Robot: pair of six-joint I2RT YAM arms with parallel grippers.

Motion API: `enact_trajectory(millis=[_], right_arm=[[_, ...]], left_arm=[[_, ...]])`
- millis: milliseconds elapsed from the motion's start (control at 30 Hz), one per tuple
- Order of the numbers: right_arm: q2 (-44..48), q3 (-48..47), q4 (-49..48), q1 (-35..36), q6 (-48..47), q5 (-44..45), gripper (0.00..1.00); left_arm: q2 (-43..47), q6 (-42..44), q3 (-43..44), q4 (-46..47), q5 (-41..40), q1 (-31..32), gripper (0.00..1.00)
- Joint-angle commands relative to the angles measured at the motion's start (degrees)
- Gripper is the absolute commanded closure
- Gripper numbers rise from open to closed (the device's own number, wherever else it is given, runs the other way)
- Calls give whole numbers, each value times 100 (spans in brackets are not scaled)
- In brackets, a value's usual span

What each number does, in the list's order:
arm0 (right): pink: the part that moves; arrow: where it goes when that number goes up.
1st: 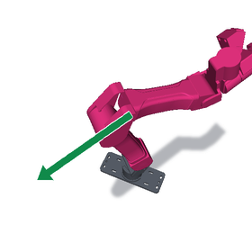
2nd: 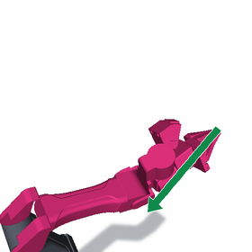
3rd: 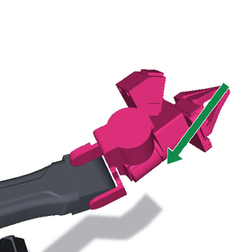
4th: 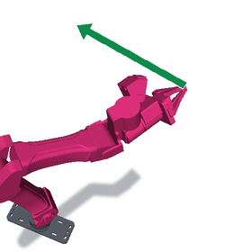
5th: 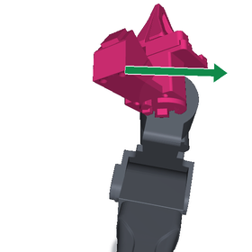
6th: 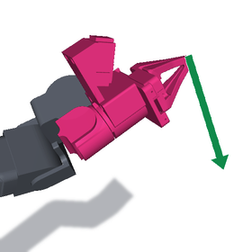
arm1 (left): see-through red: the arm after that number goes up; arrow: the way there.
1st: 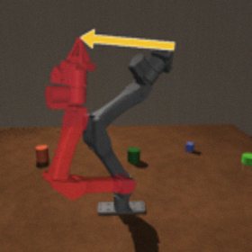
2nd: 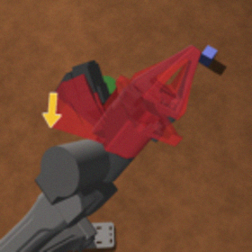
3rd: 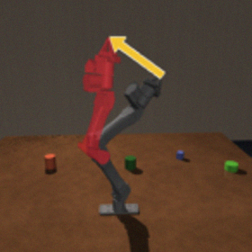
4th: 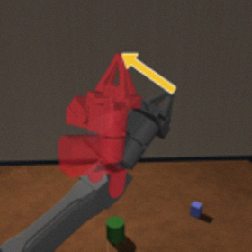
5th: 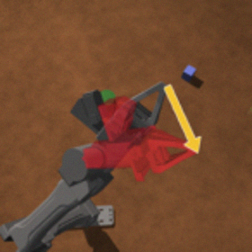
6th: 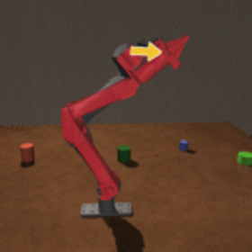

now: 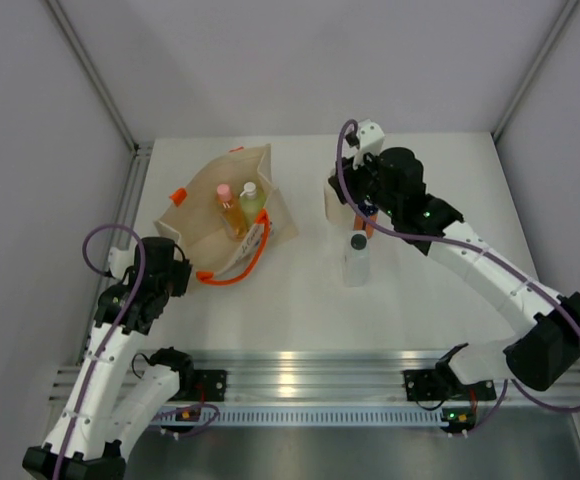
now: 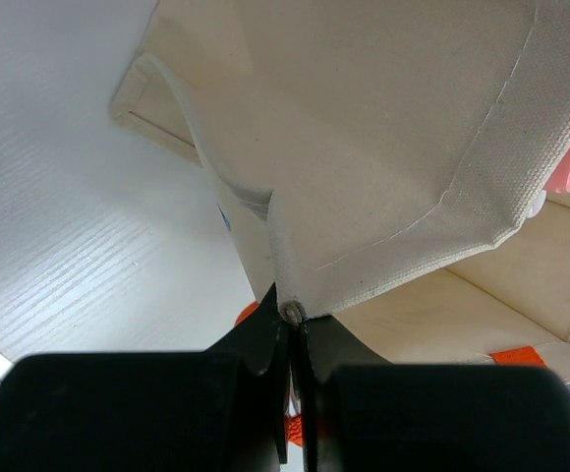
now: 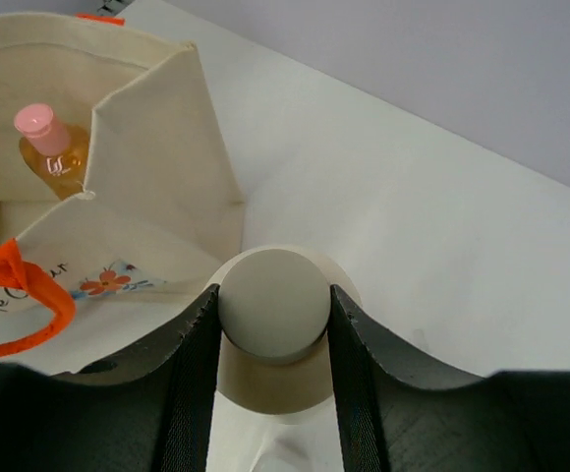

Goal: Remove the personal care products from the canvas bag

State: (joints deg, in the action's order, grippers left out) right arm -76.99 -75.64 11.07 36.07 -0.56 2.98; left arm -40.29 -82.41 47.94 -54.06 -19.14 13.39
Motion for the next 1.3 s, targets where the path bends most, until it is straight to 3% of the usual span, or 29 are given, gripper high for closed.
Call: enact_trajectory(millis=[0,667,1133,1267], right_arm=[[422,294,-1809,-162,240,-263,100],[141,2351,-4165,-558,575,-1300,100],[-369,2431,-4412,-768,346,-1941,100],[-571,2291,-4412,-1058,364,-2879,100]], left_arm=[[-58,23,171,98,165,6,100],[-119,111,119,98,191,6,100],[-110,94,31,98,217,6,100],[-102,102,31,98,217,6,100]])
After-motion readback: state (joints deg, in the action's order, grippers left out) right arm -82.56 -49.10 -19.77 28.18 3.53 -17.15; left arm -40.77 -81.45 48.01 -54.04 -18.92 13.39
